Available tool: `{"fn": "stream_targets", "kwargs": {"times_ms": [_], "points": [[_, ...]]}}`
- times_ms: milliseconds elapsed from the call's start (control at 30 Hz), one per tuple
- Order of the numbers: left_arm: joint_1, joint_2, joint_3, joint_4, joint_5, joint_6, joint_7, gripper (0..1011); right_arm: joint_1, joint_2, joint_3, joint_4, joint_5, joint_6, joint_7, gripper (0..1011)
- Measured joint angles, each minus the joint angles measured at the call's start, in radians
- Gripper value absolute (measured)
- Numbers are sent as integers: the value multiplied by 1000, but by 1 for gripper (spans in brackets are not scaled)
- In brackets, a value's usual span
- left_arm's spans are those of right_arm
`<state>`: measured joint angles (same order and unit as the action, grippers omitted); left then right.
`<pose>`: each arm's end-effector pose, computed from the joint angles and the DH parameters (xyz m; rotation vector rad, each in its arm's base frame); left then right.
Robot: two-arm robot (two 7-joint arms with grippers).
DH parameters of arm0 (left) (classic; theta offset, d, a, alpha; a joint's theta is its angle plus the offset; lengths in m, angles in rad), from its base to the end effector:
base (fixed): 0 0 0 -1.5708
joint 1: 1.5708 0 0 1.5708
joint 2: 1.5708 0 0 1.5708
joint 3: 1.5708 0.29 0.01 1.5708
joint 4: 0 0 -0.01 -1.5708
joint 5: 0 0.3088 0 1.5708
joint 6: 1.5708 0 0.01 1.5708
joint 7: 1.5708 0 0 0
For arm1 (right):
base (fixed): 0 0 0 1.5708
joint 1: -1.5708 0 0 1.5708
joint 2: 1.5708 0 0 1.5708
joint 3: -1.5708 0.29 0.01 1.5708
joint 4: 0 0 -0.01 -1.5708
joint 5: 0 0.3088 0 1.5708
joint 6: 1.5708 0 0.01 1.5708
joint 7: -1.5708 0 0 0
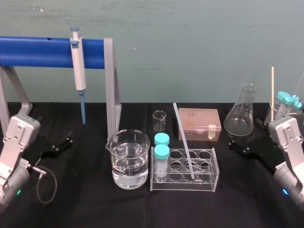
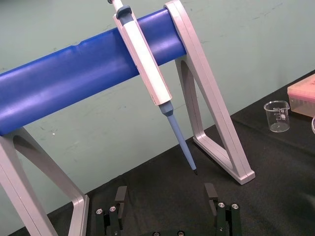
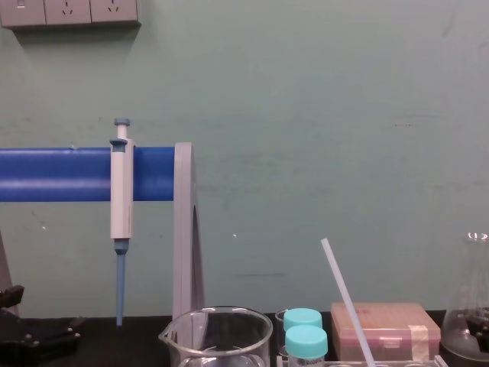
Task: Pick up the stirring rod with one hand, then place it down.
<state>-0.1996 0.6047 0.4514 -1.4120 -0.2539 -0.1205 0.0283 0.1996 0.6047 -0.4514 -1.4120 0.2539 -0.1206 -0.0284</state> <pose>0.3581 0.0827 -0.3022 0.3045 -0.2851 1.2480 0.3581 -0.0827 -0.3022 -0.3043 -0.2852 -1.2481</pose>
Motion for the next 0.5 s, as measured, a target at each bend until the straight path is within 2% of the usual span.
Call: {"fn": "stream_targets", "kwargs": {"times_ms": [500], "points": [[0,0,0,0,0,0,0,1000,0,0,0,0,0,0,0,1000]]}}
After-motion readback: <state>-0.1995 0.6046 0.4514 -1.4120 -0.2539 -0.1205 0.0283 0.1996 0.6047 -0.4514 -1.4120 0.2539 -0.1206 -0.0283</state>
